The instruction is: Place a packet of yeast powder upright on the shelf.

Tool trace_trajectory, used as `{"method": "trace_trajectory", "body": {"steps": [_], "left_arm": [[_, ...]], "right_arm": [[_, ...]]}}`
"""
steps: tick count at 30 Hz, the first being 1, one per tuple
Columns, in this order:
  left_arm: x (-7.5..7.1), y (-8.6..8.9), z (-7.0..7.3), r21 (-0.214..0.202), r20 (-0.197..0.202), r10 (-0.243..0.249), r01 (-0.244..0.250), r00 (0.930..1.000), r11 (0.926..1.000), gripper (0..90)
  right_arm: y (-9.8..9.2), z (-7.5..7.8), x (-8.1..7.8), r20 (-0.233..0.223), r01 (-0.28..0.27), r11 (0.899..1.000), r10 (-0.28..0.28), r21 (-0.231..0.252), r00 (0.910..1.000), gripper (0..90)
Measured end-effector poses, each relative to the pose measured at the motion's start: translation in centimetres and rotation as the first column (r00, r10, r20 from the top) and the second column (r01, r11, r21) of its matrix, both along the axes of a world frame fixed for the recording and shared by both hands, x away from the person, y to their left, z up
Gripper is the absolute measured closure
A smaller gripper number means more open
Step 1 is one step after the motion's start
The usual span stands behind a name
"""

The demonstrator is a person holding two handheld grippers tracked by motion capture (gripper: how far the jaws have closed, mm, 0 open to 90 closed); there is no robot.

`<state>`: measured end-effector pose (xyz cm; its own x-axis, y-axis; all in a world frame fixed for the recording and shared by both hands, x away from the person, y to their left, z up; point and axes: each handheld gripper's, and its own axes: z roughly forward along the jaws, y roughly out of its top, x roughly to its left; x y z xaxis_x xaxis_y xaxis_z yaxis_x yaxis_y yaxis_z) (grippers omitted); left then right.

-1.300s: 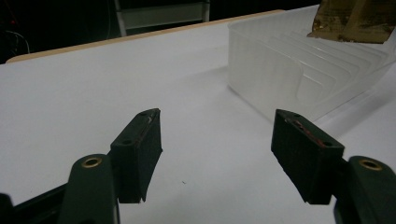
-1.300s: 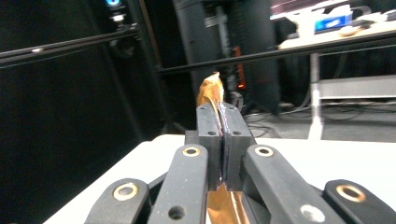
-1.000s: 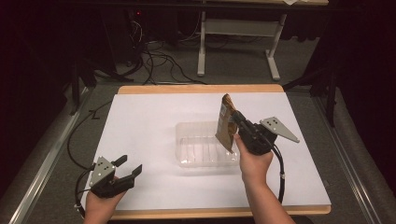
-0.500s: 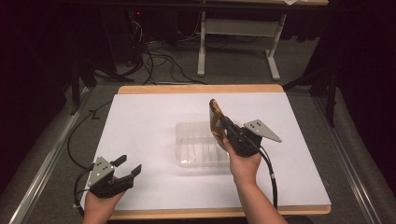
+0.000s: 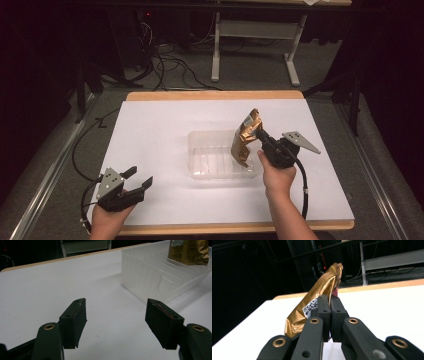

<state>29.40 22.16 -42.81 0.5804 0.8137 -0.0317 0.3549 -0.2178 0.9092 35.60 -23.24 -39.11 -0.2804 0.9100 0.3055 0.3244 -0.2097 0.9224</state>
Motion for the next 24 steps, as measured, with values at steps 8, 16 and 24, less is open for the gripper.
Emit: {"method": "trace_trajectory", "body": {"steps": [8,16,24], "left_arm": [[-0.1,0.0,0.0,0.002,0.001,0.0,0.0,1.0,1.0,33.9],[0.0,0.0,0.0,0.008,-0.004,-0.005,0.005,1.0,1.0,33.9],[0.0,0.0,0.0,0.001,-0.001,0.001,-0.001,1.0,1.0,33.9]], "right_arm": [[1.7,-1.7,-0.1,-0.045,-0.061,0.997,0.06,-0.038,0.9972,89.6],[2.1,-1.5,-0.7,-0.034,-0.122,0.99,0.12,-0.073,0.9922,78.5],[3.8,-2.2,-1.5,-0.096,-0.197,0.972,0.186,-0.125,0.9778,66.8]]}}
